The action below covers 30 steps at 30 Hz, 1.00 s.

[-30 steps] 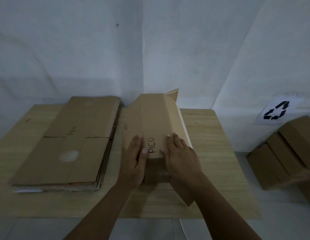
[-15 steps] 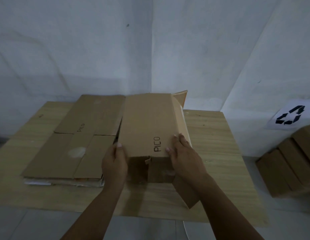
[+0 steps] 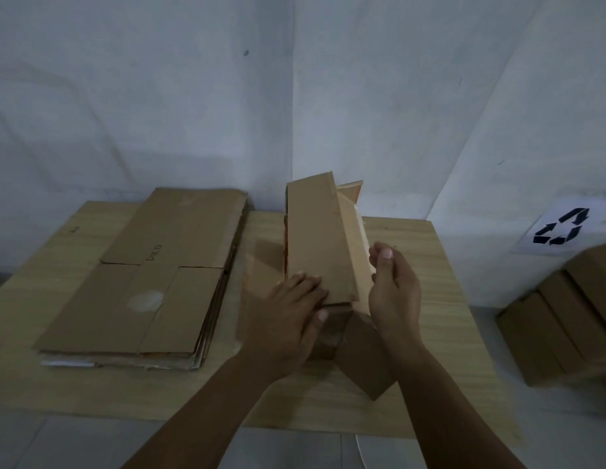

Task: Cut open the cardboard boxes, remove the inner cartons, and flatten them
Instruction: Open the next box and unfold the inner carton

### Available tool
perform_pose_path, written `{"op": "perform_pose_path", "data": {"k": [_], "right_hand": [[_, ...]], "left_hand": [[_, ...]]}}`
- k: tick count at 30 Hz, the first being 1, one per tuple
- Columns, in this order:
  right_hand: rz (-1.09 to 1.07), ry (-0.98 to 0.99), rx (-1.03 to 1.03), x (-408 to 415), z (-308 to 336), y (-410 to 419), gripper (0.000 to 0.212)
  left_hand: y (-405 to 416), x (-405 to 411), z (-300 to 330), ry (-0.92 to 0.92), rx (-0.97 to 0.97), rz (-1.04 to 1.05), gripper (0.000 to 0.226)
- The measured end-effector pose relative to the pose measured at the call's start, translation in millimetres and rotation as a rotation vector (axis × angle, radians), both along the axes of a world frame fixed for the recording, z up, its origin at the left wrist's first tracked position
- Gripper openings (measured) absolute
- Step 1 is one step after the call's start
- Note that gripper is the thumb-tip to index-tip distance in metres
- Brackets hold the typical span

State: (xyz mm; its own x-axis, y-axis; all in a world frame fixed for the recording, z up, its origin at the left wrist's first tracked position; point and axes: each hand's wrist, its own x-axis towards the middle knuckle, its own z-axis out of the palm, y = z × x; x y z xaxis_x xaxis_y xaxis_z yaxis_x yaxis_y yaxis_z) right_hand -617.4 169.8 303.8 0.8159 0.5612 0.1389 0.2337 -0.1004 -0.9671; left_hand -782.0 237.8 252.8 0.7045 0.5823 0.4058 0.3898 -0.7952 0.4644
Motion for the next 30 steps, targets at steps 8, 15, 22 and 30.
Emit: {"op": "perform_pose_path", "data": {"k": [8, 15, 22, 30], "right_hand": [[0.466, -0.72, -0.689, -1, -10, 42, 0.066], [0.597, -0.789, -0.921, -1, -34, 39, 0.092], [0.543, -0.81, -0.904, -2, -35, 40, 0.093], [0.504, -0.828, -0.932, -3, -30, 46, 0.094]], "left_hand": [[7, -12, -5, -0.195, -0.075, 0.019, 0.037], [30, -8, -8, -0.355, -0.466, 0.269, 0.036], [64, 12, -1, -0.231, -0.794, 0.212, 0.06], [51, -17, -5, -0.336, -0.447, 0.612, 0.011]]}}
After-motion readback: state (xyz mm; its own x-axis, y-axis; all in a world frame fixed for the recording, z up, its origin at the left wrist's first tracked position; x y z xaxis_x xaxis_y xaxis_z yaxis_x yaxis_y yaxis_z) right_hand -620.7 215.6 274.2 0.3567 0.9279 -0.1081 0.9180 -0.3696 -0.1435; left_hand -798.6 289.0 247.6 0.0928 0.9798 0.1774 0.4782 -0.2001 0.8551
